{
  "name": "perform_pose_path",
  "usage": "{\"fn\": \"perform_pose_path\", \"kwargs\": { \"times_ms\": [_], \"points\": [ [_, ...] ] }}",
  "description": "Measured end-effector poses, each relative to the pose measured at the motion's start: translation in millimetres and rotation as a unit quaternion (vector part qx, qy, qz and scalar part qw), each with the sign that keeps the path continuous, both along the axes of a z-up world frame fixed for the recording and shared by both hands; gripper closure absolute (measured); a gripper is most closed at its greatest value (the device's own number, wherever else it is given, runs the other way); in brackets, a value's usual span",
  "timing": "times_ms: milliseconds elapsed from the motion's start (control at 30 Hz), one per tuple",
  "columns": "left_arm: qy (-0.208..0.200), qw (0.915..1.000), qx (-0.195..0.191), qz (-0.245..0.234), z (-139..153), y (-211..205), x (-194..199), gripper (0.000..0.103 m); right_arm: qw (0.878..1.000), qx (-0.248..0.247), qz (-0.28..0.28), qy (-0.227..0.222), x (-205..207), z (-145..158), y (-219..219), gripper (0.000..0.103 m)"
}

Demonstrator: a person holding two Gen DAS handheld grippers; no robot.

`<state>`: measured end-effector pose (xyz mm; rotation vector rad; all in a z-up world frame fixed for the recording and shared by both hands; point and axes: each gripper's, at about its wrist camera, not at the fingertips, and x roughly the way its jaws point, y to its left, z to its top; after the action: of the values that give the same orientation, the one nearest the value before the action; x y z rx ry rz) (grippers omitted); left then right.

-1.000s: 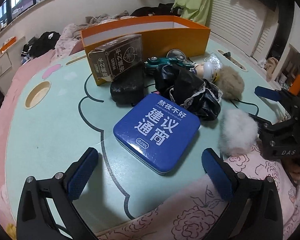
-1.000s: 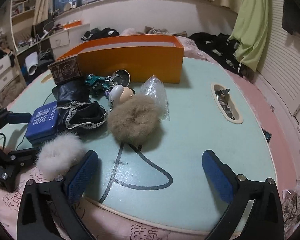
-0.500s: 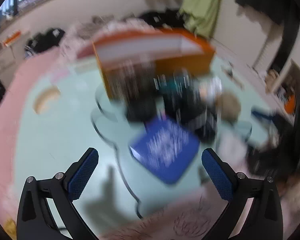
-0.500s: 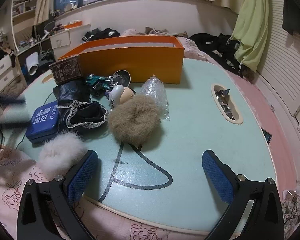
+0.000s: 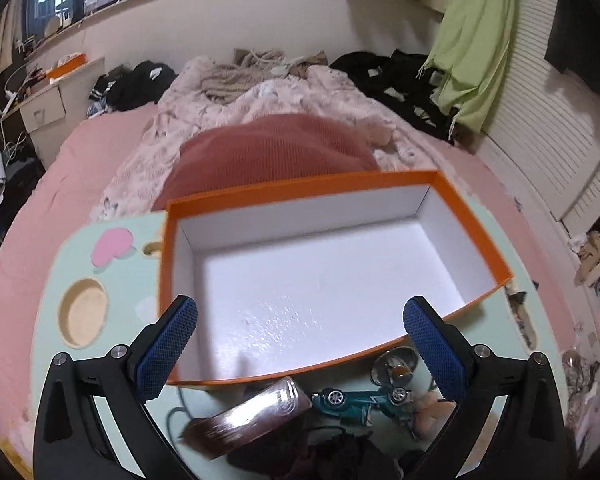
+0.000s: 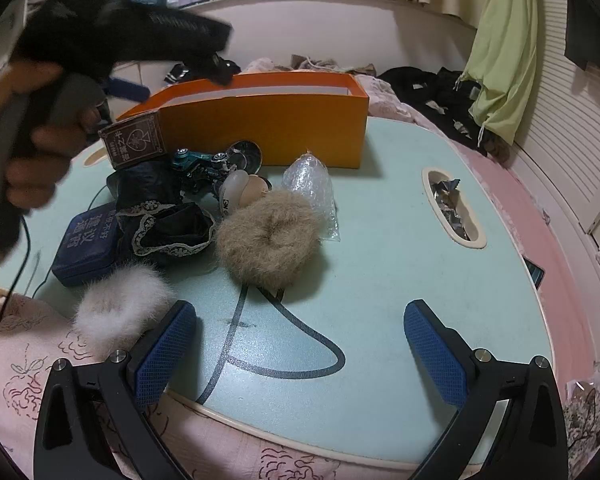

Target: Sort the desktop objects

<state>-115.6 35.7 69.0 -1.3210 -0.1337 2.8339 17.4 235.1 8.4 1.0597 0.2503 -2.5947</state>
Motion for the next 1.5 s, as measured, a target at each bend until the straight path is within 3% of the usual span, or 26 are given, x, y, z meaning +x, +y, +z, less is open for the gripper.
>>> {"fn": "perform_pose_path", "kwargs": {
  "times_ms": [267, 400, 567, 700, 800, 967, 1000, 1133, 1500],
  "points": [
    [0.013, 0.9999, -0.009, -0.001, -2.1, 5.1, 2.2, 0.000, 1.000, 0.000, 0.000, -0.001, -0.9, -0.3, -0.6, 0.000],
    [0.018, 0.9991, 0.027, -0.028, 7.8, 2.2, 13.1, 0.000, 1.000, 0.000, 0.000, -0.001, -0.9, -0.3, -0.6, 0.000],
    [0.032, 0.9937, 0.061, -0.088, 22.6, -11.2, 67.7, 0.000, 1.000, 0.000, 0.000, 0.000, -0.8, -0.4, -0.6, 0.000],
    [0.019, 0.9927, 0.051, -0.108, 3.9, -26.0, 112.8, 0.000, 1.000, 0.000, 0.000, 0.000, -0.8, -0.4, -0.4, 0.000],
    [0.009, 0.9902, 0.065, -0.124, -18.7, -38.2, 142.1, 0.000, 1.000, 0.000, 0.000, 0.000, -0.7, -0.4, -0.7, 0.000],
    [-0.034, 0.9874, 0.085, -0.129, -52.0, -43.0, 155.3, 0.000, 1.000, 0.000, 0.000, 0.000, -0.5, -0.5, -0.7, 0.000],
    [-0.036, 0.9880, 0.078, -0.129, -55.2, -42.2, 154.5, 0.000, 1.000, 0.000, 0.000, -0.001, -0.7, -0.6, -0.6, 0.000],
    [-0.048, 0.9902, -0.026, -0.128, -61.7, -9.9, 150.6, 0.000, 1.000, 0.001, 0.000, -0.001, -0.9, -0.3, -0.4, 0.000],
    [-0.039, 0.9902, -0.025, -0.132, -64.0, -11.1, 156.2, 0.000, 1.000, -0.001, 0.000, 0.000, -1.2, -0.3, 0.9, 0.000]
  ]
}}
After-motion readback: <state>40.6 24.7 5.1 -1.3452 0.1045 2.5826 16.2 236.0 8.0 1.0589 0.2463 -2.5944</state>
